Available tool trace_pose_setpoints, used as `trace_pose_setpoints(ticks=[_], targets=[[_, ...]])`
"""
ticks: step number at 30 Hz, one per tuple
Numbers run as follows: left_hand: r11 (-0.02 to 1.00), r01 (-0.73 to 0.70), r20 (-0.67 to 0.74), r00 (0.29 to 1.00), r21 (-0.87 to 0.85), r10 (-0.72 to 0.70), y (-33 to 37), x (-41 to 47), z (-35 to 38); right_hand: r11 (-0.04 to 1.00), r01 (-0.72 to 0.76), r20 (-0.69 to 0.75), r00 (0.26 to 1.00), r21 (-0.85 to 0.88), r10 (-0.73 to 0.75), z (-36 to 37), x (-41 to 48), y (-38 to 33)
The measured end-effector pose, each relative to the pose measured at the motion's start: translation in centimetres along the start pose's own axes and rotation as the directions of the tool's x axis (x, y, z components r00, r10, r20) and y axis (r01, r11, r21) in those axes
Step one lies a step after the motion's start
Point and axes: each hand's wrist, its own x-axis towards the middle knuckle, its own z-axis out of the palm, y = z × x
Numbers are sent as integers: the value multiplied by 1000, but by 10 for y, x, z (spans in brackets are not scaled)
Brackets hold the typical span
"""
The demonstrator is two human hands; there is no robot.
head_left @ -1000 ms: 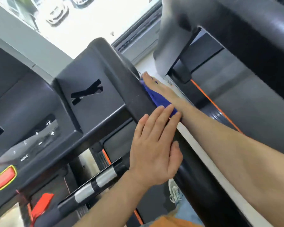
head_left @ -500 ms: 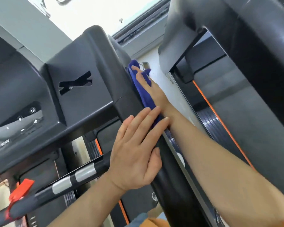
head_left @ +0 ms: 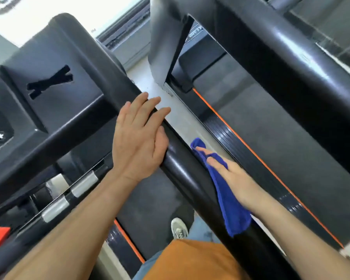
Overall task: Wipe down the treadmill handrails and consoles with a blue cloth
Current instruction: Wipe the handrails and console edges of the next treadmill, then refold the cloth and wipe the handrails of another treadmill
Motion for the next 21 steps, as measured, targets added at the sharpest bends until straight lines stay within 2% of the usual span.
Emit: trace_pose_setpoints(ticks=[3, 5, 6, 8, 10, 13, 15, 16, 17, 18, 19, 20, 21], targets=[[1000, -7, -5, 1000, 14, 7, 1, -3, 1, 988, -28, -79, 997, -153, 16, 1, -21, -4], [999, 30, -11, 1000, 13, -30, 5, -5, 1, 938, 22, -178, 980, -345, -89, 14, -14, -23], [998, 55, -5, 998, 14, -55, 7, -6, 1, 879, 37, -223, 961, -476, -162, 23, -7, -35], [997, 73, 25, 997, 19, -74, 14, -12, -1, 723, 15, -288, 911, -691, -295, 44, 5, -52], [998, 48, 71, 996, -32, -46, 19, -27, -6, 558, -4, -297, 850, -830, -435, 63, 0, -51], [993, 51, 108, 993, -105, -40, 3, -70, -16, 205, -40, -162, 766, -978, -622, 85, -44, -11], [994, 76, 102, 993, -79, -68, -11, -100, -23, -3, -48, -35, 768, -999, -639, 93, -69, 14], [988, 113, 87, 991, -104, -104, -16, -113, -26, -62, -20, 25, 761, -998, -649, 95, -74, 21], [973, 165, 79, 985, -160, -154, -16, -124, -30, -66, 13, 55, 735, -998, -676, 96, -75, 20], [945, 224, 82, 974, -240, -210, -12, -135, -35, 5, 43, 26, 702, -999, -712, 102, -77, 13], [902, 286, 95, 958, -324, -269, -7, -146, -40, 190, 101, -69, 690, -977, -721, 108, -77, 4], [843, 346, 121, 938, -411, -326, -2, -159, -45, 439, 181, -193, 710, -880, -678, 116, -79, -9], [778, 397, 153, 916, -487, -372, 2, -173, -50, 677, 253, -282, 768, -691, -575, 126, -83, -23]])
